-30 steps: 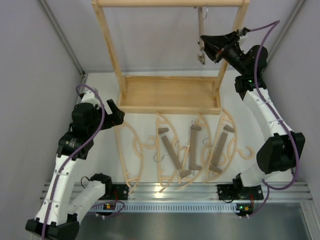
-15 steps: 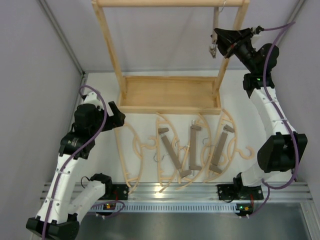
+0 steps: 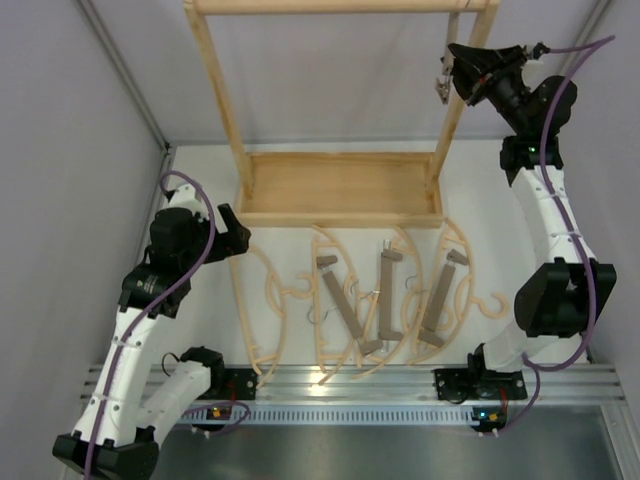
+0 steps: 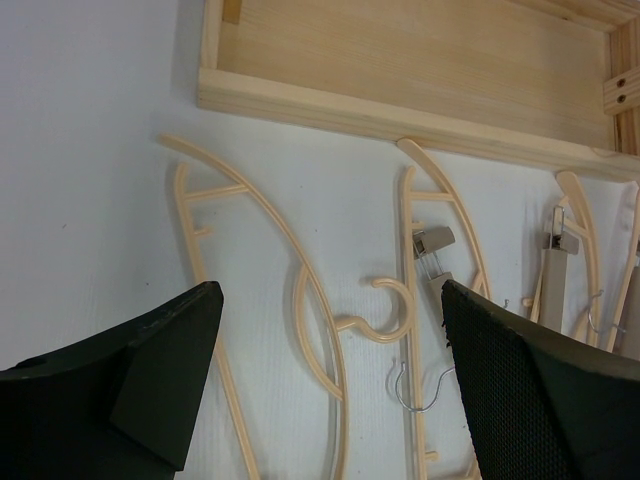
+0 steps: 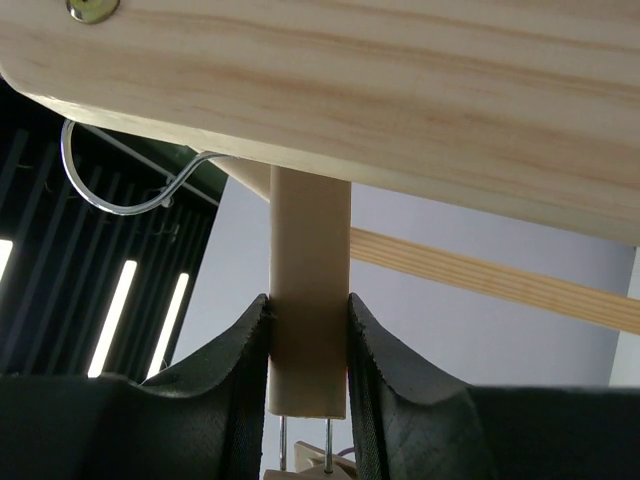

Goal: Organize the hangers

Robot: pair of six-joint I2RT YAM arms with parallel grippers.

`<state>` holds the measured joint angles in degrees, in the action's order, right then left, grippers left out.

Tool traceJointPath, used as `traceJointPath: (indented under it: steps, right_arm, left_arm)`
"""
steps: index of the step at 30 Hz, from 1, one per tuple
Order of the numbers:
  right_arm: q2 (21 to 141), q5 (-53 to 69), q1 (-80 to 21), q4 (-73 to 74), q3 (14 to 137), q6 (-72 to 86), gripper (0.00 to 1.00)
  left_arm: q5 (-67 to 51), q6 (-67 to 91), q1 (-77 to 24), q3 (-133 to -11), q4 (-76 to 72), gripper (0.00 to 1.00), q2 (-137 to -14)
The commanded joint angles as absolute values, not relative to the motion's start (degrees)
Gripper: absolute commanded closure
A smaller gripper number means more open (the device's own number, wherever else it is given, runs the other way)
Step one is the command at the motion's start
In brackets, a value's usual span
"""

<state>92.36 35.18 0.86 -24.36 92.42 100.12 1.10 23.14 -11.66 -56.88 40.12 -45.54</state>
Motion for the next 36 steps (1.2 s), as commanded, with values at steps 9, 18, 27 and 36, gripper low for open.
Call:
traceJointPath:
  steps: [9,18,27,36]
  right_arm:
    - [92.29,34.81,2.81,-20.92,93.96,99.06,1.00]
    - [91.67,35.07,2.90,-18.99,92.55,98.17,1.00]
    - [89.83,33.84,2.90,-16.79,91.23,96.07,0.82]
    - [87.02,32.61,2.90,-12.57,91.49,91.77,0.53]
  left_arm:
    - [1.67,22.15,-11.34,-55.90,37.53,0.06,-45.53]
    - [1.50,22.24,-11.34,-54.93,37.53,0.06,-45.26]
    - [1.50,22.24,-11.34,-54.05,37.53,0.06,-44.65]
    - [1.23,22.50,-11.34,-52.03,37.35,0.06,-43.86]
